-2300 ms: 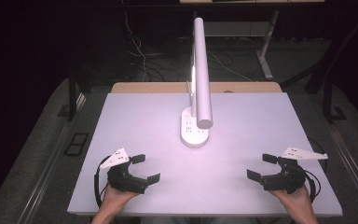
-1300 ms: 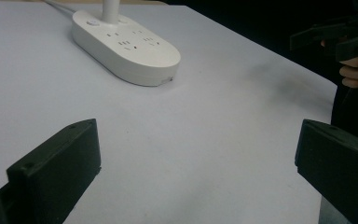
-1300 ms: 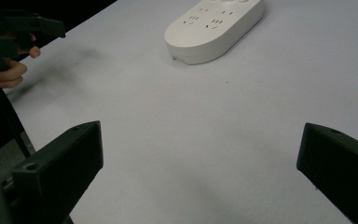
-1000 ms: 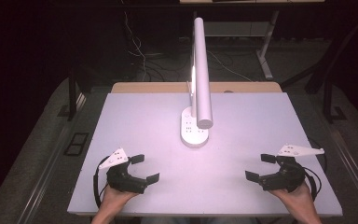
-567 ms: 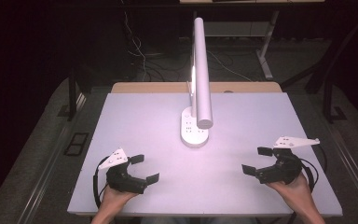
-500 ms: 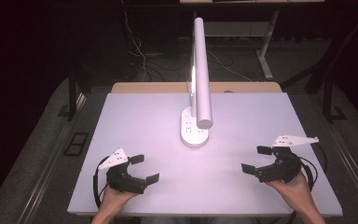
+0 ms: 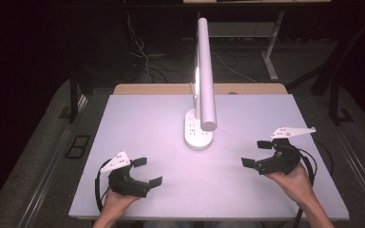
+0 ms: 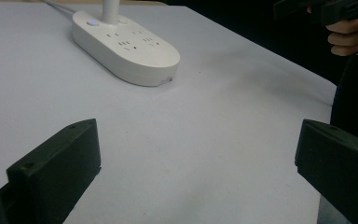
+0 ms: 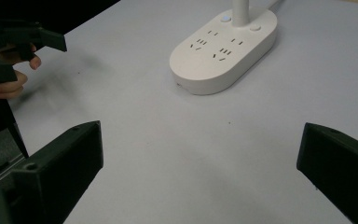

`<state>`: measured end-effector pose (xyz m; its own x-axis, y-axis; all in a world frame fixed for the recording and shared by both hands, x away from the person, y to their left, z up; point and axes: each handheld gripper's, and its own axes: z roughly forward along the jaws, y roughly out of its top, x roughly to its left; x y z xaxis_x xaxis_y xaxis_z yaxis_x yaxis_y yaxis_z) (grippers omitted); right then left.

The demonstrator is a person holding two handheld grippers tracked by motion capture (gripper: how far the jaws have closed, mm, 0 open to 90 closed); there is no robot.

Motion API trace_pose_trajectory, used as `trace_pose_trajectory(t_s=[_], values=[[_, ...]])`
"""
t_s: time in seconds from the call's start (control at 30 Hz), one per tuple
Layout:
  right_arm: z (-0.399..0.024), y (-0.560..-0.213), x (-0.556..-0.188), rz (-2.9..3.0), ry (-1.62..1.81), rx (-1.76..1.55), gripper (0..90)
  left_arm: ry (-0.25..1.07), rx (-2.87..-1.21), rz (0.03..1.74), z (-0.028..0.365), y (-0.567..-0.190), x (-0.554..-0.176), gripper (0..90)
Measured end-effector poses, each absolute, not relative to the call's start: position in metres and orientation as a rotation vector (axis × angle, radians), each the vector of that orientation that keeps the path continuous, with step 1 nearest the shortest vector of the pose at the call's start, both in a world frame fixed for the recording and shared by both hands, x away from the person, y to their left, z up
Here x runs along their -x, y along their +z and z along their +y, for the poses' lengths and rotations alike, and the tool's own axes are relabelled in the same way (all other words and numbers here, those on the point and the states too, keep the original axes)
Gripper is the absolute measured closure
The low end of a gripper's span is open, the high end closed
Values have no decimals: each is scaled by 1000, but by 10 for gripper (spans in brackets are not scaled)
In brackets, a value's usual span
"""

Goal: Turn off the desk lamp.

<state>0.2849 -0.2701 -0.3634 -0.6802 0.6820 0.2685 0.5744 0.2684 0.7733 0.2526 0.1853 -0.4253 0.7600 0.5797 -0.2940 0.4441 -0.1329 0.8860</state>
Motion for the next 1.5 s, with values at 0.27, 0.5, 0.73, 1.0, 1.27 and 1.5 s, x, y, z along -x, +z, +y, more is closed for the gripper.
trace_pose_trajectory(t_s=[0.27, 0.5, 0.73, 1.0, 1.27, 1.5], values=[[-265, -358, -296, 2429, 1375, -1178, 4, 141, -1767, 802, 185, -425, -253, 0], [-257, -350, -307, 2432, 1374, -1166, 4, 145, -1766, 801, 186, -425, -253, 0], [-245, -344, -319, 2453, 1365, -1150, 4, 143, -1766, 799, 186, -425, -253, 0], [-236, -343, -332, 2452, 1370, -1143, 4, 140, -1766, 802, 186, -425, -253, 0], [-225, -342, -348, 2464, 1359, -1140, 4, 139, -1766, 800, 186, -425, -253, 0], [-215, -341, -361, 2488, 1354, -1133, 5, 138, -1767, 801, 186, -425, -254, 0]])
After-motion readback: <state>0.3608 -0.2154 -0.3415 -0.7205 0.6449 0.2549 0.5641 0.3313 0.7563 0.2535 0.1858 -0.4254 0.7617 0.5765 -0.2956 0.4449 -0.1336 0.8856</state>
